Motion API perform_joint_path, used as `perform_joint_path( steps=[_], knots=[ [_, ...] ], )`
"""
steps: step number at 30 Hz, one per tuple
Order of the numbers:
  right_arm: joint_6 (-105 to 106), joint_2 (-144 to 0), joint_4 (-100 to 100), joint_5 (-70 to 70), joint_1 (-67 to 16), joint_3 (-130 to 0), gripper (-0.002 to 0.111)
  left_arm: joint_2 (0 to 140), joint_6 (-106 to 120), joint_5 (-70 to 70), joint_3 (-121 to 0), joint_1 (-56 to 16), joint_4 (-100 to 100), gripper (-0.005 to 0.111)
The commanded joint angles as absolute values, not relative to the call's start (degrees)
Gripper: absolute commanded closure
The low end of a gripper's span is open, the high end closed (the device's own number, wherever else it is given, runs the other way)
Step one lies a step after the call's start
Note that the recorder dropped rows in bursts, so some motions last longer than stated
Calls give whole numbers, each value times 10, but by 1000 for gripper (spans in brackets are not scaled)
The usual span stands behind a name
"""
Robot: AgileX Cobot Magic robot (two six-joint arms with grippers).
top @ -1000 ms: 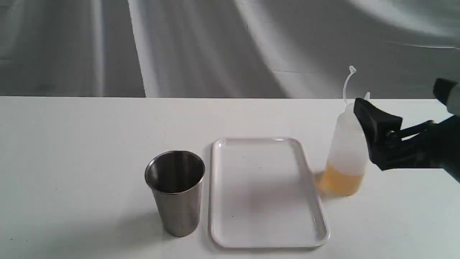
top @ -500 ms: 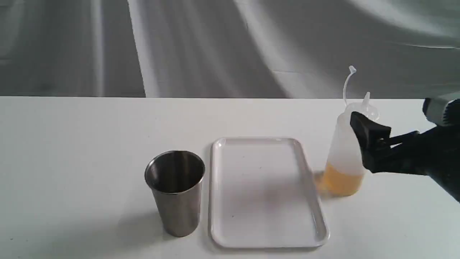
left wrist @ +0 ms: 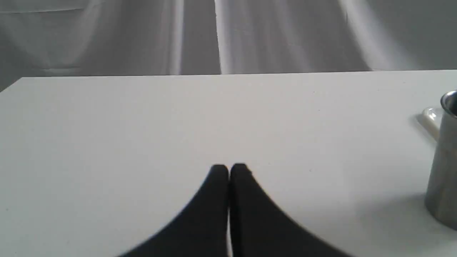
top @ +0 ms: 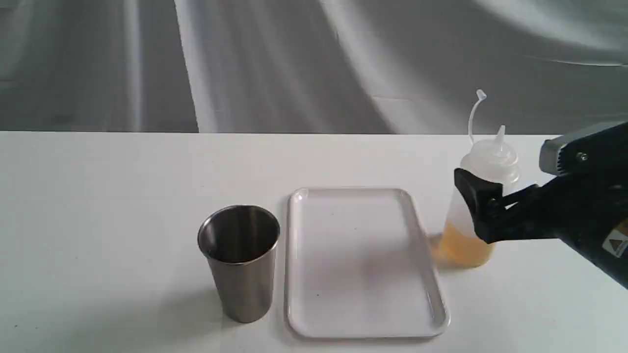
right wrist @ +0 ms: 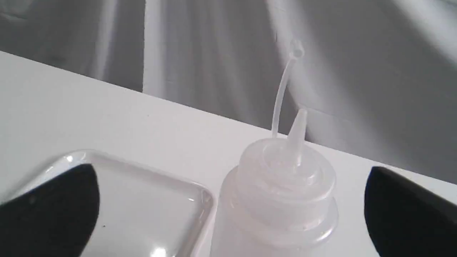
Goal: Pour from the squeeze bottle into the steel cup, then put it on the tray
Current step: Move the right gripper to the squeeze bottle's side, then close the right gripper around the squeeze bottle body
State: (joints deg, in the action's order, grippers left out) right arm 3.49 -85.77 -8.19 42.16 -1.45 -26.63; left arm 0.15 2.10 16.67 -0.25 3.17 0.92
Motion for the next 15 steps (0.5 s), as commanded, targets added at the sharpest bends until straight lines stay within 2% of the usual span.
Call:
perform_joint_path(
  steps=[1, 15],
  knots=[
    [34, -881, -89, 416, -11, -274, 3, 0, 21, 163, 0, 27, 10, 107],
    [0, -915, -96, 452, 34, -279, 3, 0, 19, 163, 0, 27, 10, 107]
  ],
)
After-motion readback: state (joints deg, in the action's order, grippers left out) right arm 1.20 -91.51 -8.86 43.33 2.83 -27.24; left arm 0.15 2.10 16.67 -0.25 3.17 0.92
